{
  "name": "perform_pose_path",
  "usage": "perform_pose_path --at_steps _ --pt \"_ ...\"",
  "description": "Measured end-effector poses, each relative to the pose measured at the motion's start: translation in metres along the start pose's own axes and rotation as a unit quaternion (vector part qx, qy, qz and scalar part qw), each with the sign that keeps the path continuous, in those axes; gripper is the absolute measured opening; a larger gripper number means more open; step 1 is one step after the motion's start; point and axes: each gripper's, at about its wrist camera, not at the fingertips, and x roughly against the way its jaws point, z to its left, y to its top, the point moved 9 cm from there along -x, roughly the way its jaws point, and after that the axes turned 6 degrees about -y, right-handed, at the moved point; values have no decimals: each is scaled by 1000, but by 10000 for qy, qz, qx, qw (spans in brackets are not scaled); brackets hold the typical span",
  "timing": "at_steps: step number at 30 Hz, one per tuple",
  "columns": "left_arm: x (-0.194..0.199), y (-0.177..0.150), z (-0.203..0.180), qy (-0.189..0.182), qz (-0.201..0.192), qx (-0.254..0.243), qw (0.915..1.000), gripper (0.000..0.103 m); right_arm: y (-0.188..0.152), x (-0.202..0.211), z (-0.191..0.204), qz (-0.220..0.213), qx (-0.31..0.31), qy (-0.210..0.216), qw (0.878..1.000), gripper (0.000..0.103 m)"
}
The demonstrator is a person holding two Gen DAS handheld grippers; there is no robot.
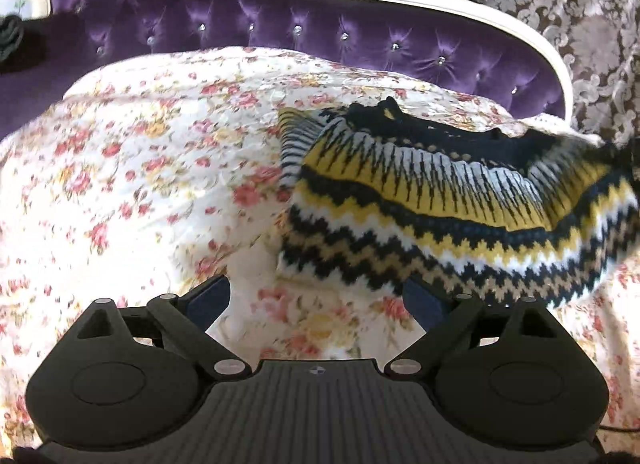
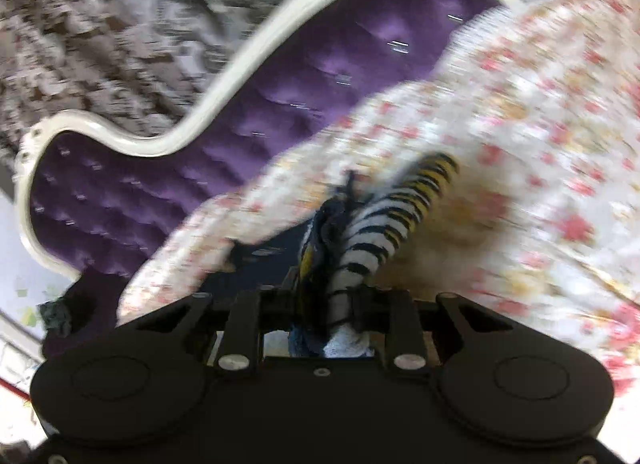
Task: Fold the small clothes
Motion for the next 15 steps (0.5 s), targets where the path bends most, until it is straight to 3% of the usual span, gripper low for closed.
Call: perform_pose_path --at_steps 4,8,15 --pt "6 -6 8 -148 -48 72 9999 94 1 -6 70 65 385 354 9986 34" --pt "10 -11 14 -277 -61 167 9995 94 -21 -36 133 369 843 551 9942 34" --pt "11 -22 26 -426 9 355 9985 94 -94 -111 187 1238 1561 302 9795 34"
